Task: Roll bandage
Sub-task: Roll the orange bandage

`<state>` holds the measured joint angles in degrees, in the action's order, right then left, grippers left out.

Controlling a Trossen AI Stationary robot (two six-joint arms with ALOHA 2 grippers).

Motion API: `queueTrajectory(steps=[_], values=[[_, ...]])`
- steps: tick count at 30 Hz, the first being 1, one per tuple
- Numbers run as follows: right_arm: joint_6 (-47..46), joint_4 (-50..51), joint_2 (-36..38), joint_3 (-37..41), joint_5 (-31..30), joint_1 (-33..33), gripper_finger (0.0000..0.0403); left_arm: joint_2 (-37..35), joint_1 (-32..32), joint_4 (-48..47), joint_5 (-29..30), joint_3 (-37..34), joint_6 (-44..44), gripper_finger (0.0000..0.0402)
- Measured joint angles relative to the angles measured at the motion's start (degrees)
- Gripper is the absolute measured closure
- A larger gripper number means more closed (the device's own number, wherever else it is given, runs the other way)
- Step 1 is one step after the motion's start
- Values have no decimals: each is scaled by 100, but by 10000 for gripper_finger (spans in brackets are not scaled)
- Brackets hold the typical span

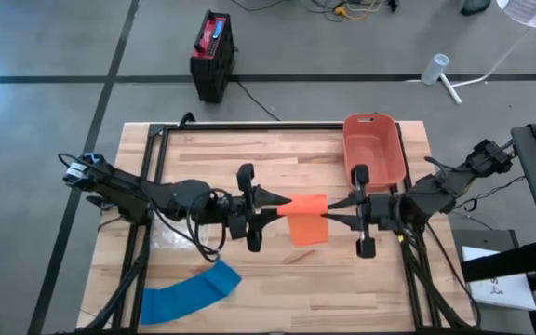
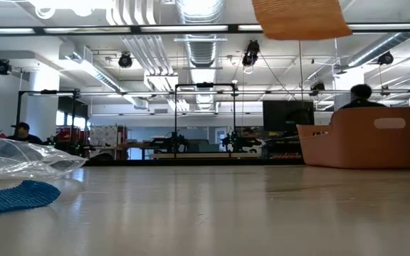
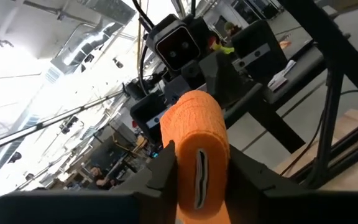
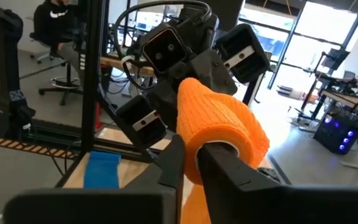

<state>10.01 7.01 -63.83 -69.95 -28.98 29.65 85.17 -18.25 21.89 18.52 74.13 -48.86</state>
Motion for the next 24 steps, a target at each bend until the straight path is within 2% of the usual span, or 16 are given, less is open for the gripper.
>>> queueTrajectory(steps=[3, 6, 13, 20, 24], values=[[113, 29, 0, 0, -8, -7, 382, 0, 1, -5, 81, 0, 89, 284], [283, 42, -3, 0, -48, -8, 395, 2, -12, -53, 469, 0, 295, 258], [226, 174, 141, 0, -75, -13, 397, 4, -12, -430, 1073, 0, 709, 206], [182, 594, 189, 0, -5, 2, 399, 9, -14, -602, 1220, -2, 890, 186], [85, 712, 253, 0, 372, 6, 399, 9, 76, -696, 1054, -2, 1692, 185]])
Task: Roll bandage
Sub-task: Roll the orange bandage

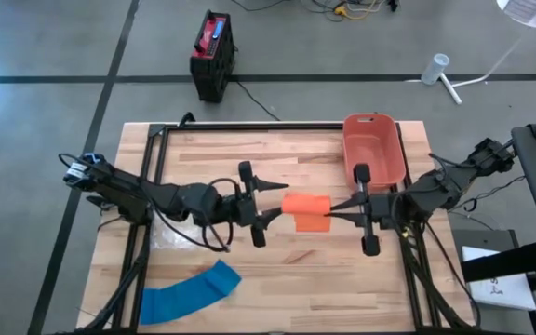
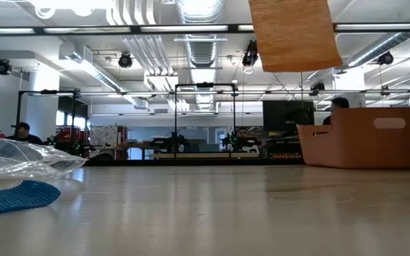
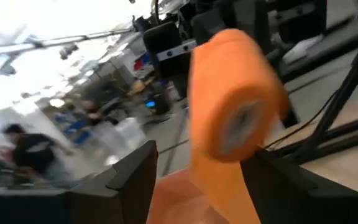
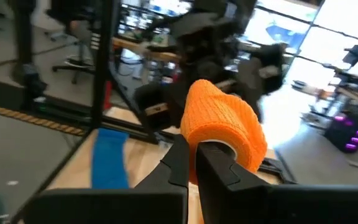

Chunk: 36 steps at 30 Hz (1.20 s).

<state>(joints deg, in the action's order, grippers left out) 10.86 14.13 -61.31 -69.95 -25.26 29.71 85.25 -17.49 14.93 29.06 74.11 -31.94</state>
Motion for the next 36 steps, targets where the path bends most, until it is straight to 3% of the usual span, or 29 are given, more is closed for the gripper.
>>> queueTrajectory(steps=[5, 9, 16, 26, 30, 33, 36], values=[[-87, 23, 8, 0, 278, 0, 399, 111, 285, 129, -1372, -84, 863, 184], [-95, 14, 8, 0, 278, 0, 399, 407, 369, 677, -1941, -109, 1147, 182], [45, -150, 11, -2, 280, 0, 399, 1034, 406, 1275, -1912, -111, 1226, 195], [218, -244, 96, -2, 329, 13, 399, 1286, 480, 1495, -1903, -120, 1743, 237], [218, -269, 226, -4, 339, 42, 399, 1285, 480, 1563, -1769, -246, 1929, 291], [190, -254, 288, -7, 343, 43, 399, 1285, 463, 1657, -1653, -343, 1916, 370], [30, -245, 343, -4, 392, 41, 399, 1285, 462, 1649, -1643, -438, 1945, 389]])
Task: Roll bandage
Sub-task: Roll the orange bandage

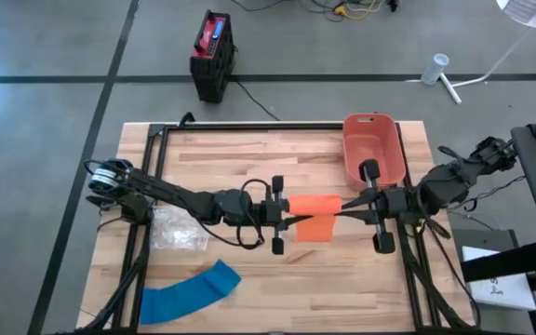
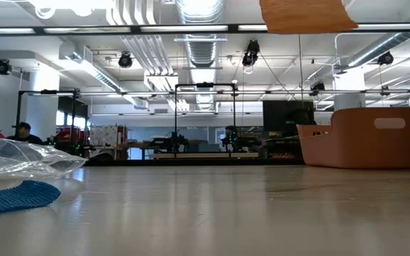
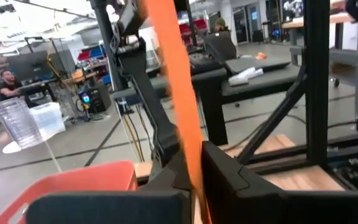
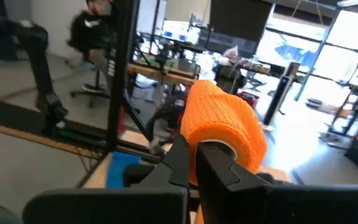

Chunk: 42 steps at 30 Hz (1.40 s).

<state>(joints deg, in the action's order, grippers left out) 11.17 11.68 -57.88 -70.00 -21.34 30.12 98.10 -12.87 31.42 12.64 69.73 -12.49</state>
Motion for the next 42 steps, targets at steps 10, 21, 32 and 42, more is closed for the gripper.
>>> queueTrajectory(steps=[10, 21, 32, 42], values=[[-1211, -179, 91, 0, 1594, 1, 399, -53, -1, 3, 1056, -313, -81, 401], [-1910, 371, -127, 0, 1731, 1, 399, -717, 199, 142, 2617, -221, -1874, 401], [-1885, 819, -520, 0, 1696, -6, 399, -1940, 733, 36, 2325, -11, -2918, 401], [-1594, 846, -1106, -9, 2536, 8, 399, -2164, 922, 2, 2042, -11, -3054, 401]])
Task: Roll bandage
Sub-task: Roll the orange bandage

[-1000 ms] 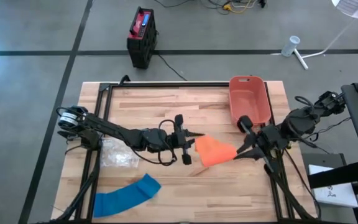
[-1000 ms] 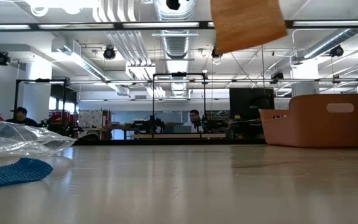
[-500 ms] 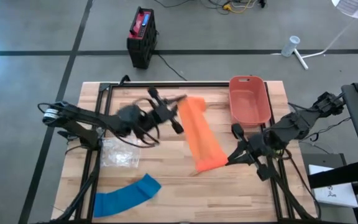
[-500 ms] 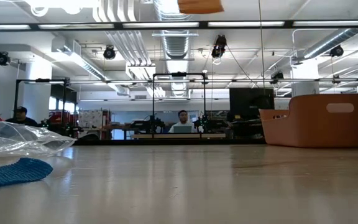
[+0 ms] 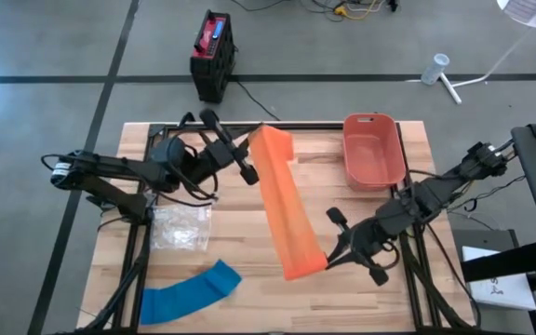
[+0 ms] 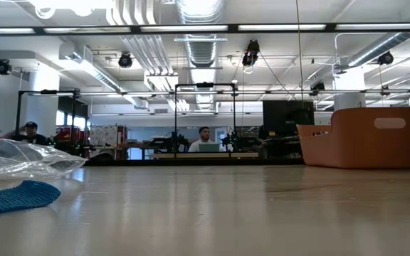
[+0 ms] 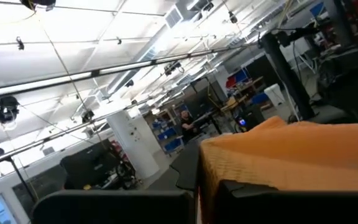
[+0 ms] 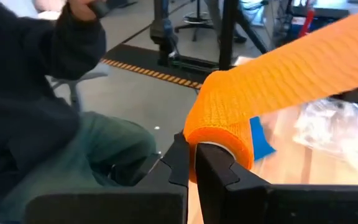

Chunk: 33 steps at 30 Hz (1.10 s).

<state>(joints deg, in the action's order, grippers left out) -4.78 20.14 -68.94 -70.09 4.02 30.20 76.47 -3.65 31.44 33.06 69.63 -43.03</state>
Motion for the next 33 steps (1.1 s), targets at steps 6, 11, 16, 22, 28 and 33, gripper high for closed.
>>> queueTrajectory(steps=[6, 11, 16, 22, 28, 33], values=[[490, -159, 25, -186, 89, 121, 399, 44, 157, -680, 2, 0, 440, 401], [1198, -371, 123, -441, 97, 254, 399, 44, 217, -1593, -425, 0, 1244, 401], [1946, -743, 164, -666, -10, 255, 399, 153, 217, -2022, -1018, -117, 1922, 401], [2501, -672, 245, -924, -1066, 255, 399, 338, 204, -2037, -1505, -470, 2436, 401], [2555, -702, 296, -1004, -1771, 248, 399, 571, 178, -1625, -1874, -836, 2814, 401], [2645, -674, 307, -1007, -2580, 244, 399, 718, 97, -1535, -1902, -874, 2996, 401]])
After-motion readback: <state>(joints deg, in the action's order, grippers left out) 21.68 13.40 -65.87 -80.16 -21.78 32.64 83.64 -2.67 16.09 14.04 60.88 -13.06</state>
